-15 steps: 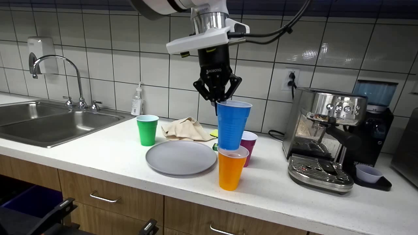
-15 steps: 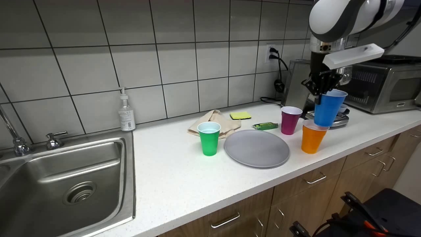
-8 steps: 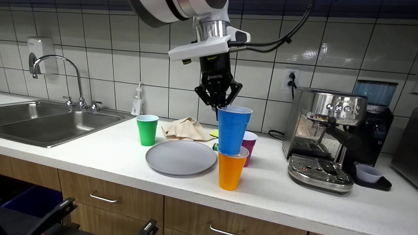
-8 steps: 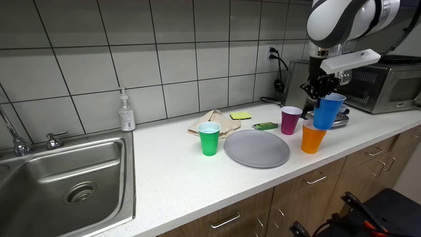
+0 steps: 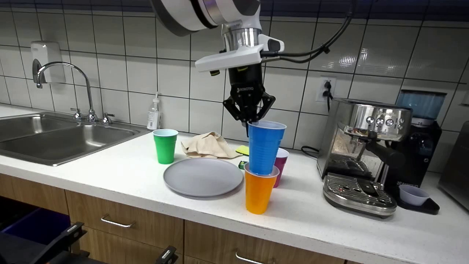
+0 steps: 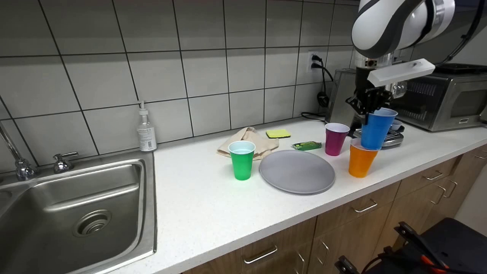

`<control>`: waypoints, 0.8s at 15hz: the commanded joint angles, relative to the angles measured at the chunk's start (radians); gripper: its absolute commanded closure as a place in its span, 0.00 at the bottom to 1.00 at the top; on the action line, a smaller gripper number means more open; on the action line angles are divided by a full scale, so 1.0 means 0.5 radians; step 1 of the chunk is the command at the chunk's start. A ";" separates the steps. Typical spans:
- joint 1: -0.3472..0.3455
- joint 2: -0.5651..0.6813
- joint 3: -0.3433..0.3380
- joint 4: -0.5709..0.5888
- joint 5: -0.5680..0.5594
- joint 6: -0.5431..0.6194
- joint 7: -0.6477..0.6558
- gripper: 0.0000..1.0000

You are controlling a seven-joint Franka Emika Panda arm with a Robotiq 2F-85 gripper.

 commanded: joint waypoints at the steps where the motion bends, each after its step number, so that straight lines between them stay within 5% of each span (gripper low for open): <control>1: 0.002 0.088 -0.009 0.073 -0.022 0.029 0.042 0.99; 12: 0.056 0.268 -0.011 0.130 0.040 0.110 0.029 0.99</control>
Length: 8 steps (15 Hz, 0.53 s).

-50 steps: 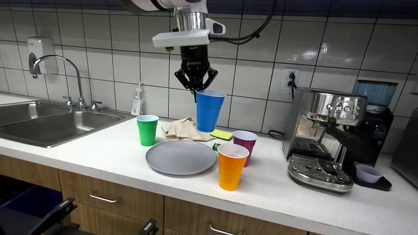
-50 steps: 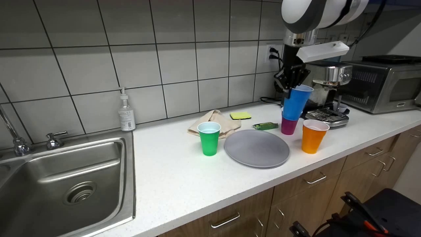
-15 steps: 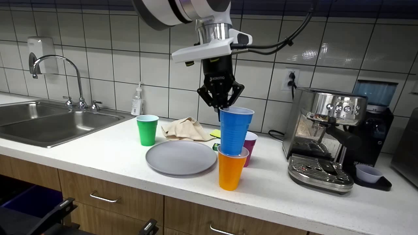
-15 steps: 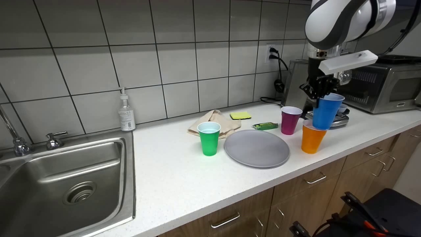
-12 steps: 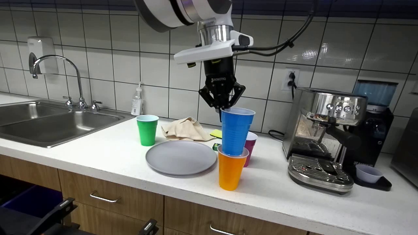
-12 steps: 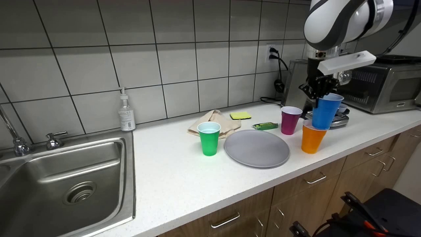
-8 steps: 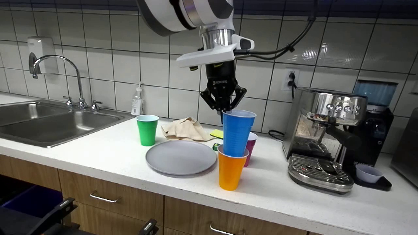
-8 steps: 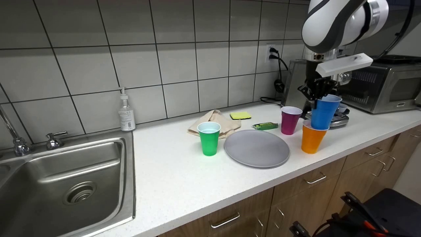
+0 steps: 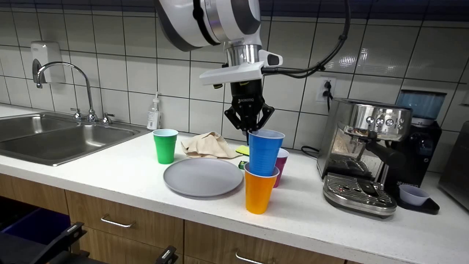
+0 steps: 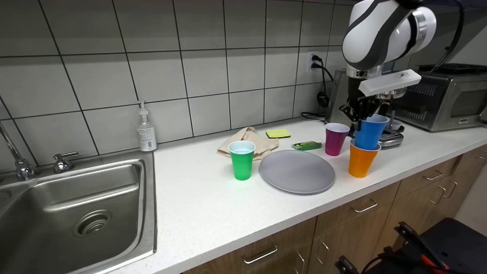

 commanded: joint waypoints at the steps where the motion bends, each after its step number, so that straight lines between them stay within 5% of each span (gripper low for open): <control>1: 0.036 0.071 -0.005 0.043 0.036 0.025 0.033 0.99; 8: 0.059 0.175 -0.018 0.045 0.090 0.128 0.072 0.99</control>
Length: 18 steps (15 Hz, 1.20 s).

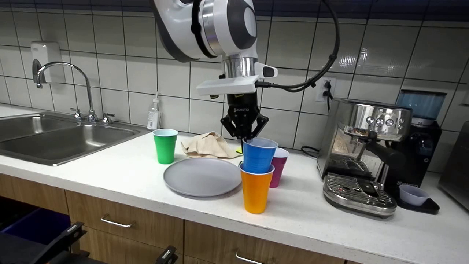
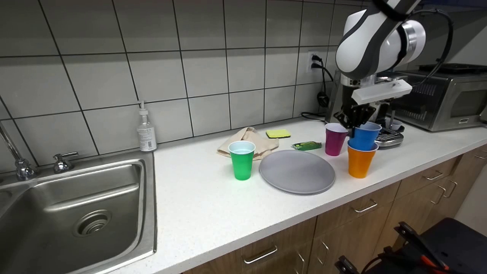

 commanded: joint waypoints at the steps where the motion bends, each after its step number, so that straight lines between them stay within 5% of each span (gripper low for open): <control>1: 0.023 0.056 -0.021 0.036 0.013 0.043 0.065 0.99; 16: 0.018 0.046 -0.076 0.013 -0.027 0.033 0.131 0.99; 17: 0.018 0.044 -0.077 0.013 -0.026 0.029 0.129 0.73; 18: 0.019 0.042 -0.077 0.012 -0.028 0.029 0.131 0.72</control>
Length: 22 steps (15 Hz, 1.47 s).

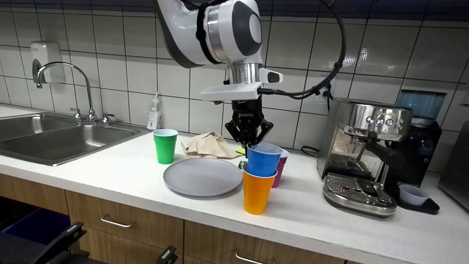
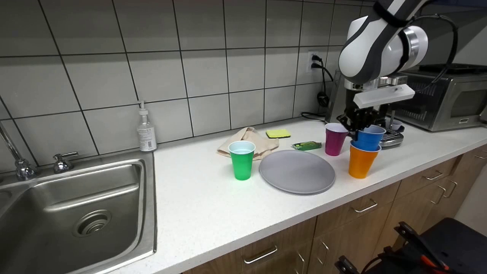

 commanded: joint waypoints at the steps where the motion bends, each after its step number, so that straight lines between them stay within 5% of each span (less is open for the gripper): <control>1: 0.020 -0.015 -0.018 0.008 -0.030 -0.008 0.059 0.65; 10: 0.021 0.009 -0.011 0.054 0.014 0.008 0.058 0.01; 22: 0.072 0.294 -0.008 0.380 0.109 0.076 0.091 0.00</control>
